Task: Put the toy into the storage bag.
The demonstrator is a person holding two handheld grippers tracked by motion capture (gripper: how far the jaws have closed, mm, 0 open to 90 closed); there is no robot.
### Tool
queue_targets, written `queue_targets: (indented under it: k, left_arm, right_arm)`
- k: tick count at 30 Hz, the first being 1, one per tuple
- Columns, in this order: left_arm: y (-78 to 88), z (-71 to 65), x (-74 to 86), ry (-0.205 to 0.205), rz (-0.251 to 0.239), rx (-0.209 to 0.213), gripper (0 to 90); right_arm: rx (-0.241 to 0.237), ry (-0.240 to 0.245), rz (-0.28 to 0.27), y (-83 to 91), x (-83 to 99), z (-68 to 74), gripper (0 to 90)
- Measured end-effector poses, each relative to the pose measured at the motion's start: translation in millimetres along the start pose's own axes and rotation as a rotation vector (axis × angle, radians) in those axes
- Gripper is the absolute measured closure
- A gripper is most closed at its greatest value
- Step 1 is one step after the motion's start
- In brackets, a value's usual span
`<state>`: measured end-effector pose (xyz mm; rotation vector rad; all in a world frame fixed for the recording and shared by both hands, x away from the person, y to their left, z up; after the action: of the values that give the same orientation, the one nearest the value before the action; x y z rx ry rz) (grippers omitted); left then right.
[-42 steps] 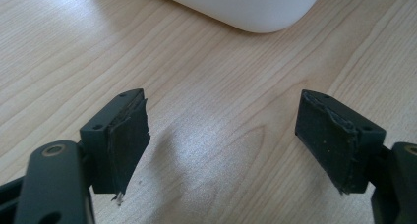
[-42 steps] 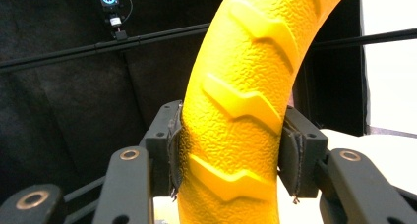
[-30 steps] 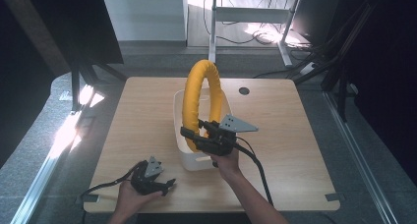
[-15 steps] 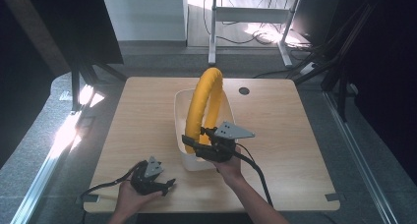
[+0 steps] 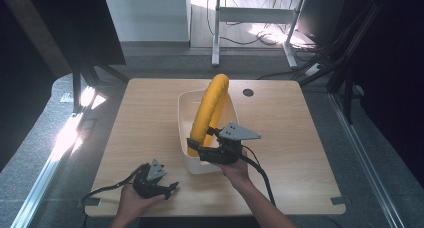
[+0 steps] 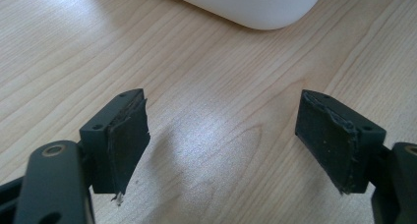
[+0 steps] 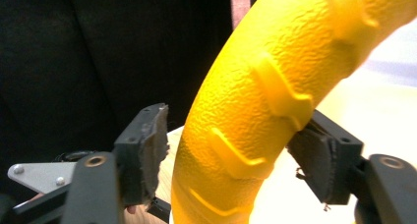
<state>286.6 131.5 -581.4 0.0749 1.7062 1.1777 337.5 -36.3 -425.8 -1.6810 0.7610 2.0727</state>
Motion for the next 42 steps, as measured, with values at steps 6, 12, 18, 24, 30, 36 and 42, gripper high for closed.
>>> queue_targets:
  k: [6,12,18,24,30,36,42]
  left_arm:
    - [1.4,-0.7,0.9,-0.004,0.001,-0.003,20.3]
    - [3.5,-1.6,1.6,-0.008,0.001,-0.007,20.2]
    - [5.2,-1.1,1.4,-0.008,-0.006,-0.014,20.1]
    - [4.4,-0.5,1.5,-0.005,-0.001,-0.015,20.0]
    - [4.2,-0.4,1.4,-0.002,-0.001,-0.017,20.0]
    - [3.8,-0.4,1.6,0.000,0.000,-0.018,20.0]
    - [4.1,0.0,1.9,0.000,0.000,-0.020,20.0]
  right_arm:
    - [0.020,-0.009,0.011,6.2,-2.9,-4.6,26.9]
    - [0.012,-0.012,0.019,21.6,-4.4,-13.3,24.9]
    - [0.007,-0.001,0.007,44.7,-1.4,-22.9,24.8]
    - [0.030,0.019,-0.005,69.3,4.0,-41.9,25.8]
    - [0.070,0.011,-0.014,87.7,9.1,-59.4,26.5]
    - [0.131,-0.002,-0.015,108.2,19.1,-83.8,28.2]
    - [0.202,-0.048,0.013,122.5,34.5,-113.9,29.0]
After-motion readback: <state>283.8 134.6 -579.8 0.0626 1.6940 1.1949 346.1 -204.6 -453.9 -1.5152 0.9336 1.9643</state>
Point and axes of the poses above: each handheld gripper's, and its own axes: y roughly backward along the jaws, x roughly out of its underside, z roughly to its left, the point moved 7 cm from there along -y, roughly forward along the jaws, and after that the axes turned 5 degrees about x, right-handed, at the moved point
